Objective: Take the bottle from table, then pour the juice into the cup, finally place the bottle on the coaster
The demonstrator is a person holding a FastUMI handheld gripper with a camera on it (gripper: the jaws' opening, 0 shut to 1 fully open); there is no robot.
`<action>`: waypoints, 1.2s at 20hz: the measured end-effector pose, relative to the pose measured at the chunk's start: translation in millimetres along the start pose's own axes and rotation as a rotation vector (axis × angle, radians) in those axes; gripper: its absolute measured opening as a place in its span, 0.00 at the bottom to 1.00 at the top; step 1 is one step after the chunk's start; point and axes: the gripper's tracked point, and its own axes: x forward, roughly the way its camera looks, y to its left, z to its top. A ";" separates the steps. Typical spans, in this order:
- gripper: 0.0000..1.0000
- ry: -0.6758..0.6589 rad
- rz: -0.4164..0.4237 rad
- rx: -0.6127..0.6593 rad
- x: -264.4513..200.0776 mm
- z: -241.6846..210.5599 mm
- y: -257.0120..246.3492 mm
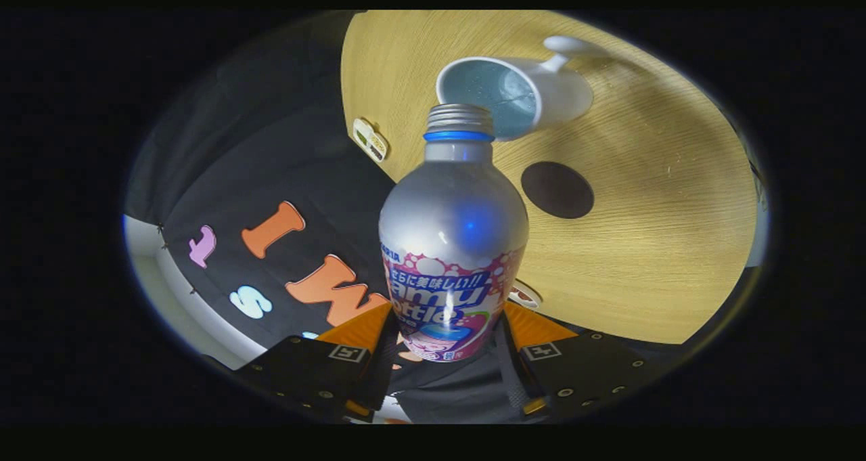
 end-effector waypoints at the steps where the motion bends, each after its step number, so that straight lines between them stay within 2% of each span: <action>1: 0.68 0.000 0.001 0.003 -0.5 -0.2 0.7; 12: 0.68 -0.004 -0.004 0.035 0.3 1.7 1.5; 13: 0.71 -0.004 -0.008 0.036 -1.6 2.0 -0.2; 15: 0.71 -0.020 0.014 0.040 1.5 3.5 6.5; 20: 0.71 -0.036 0.055 -0.069 0.5 7.9 -3.6; 24: 0.71 -0.069 0.106 -0.236 7.9 8.3 -8.8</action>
